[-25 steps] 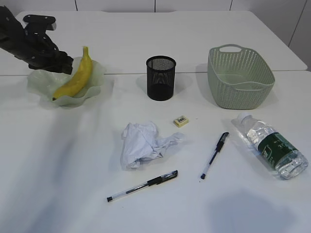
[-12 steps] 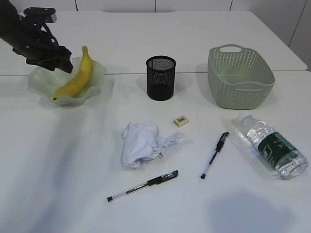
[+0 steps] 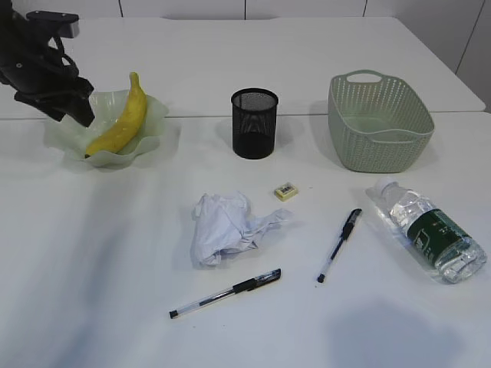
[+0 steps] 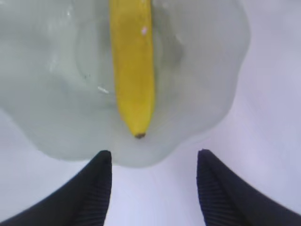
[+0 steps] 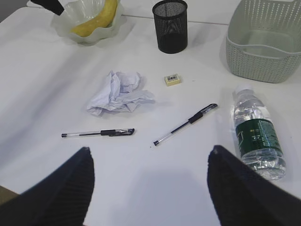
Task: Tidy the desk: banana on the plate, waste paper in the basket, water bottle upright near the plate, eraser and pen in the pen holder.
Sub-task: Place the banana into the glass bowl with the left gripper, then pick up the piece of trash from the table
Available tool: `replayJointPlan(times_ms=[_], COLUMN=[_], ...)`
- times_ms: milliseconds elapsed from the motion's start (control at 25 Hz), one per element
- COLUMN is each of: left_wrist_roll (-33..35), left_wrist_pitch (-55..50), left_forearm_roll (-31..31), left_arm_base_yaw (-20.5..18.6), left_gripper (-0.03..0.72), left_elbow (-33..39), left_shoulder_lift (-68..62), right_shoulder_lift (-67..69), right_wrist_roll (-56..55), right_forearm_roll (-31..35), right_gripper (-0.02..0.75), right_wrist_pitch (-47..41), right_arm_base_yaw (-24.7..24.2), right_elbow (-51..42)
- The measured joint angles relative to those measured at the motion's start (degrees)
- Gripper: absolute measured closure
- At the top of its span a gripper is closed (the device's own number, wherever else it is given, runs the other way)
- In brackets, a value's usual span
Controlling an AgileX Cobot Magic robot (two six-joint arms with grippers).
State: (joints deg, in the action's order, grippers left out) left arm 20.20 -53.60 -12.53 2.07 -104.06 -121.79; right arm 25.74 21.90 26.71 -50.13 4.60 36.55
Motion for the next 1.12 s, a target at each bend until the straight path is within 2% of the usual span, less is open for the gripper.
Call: replayJointPlan(times_ms=[240,440,760,960,1120], left_wrist_roll=[-5.30,-10.24,-15.68,-16.81,-16.90], left_wrist_pitch=[-9.39,-15.07,-15.98,-16.09,-16.09], left_forearm_roll=[6.06,8.72,9.33,9.32,9.58], left_arm_base_yaw=[0.00,0.00,0.00,0.00,0.00], left_gripper=[0.274,0.274,0.274,0.274,0.274], left_elbow=[0.00,0.00,0.00,0.00,4.18], left_shoulder_lift=[0.26,0.26,0.26,2.20,6.88], right_shoulder_lift=[0.00,0.00,0.00,0.00,0.00], right_wrist_roll=[0.00,0.00,0.00,0.00,0.00], right_forearm_roll=[0.83,1.16,1.28,2.27,2.49], right_gripper=[0.183,0.183,0.183,0.183,0.183], right_wrist_pitch=[0.00,-0.48,-2.04,-2.13,-2.13], right_arm_base_yaw=[0.00,0.00,0.00,0.00,0.00], right_elbow=[0.00,0.00,0.00,0.00,0.00])
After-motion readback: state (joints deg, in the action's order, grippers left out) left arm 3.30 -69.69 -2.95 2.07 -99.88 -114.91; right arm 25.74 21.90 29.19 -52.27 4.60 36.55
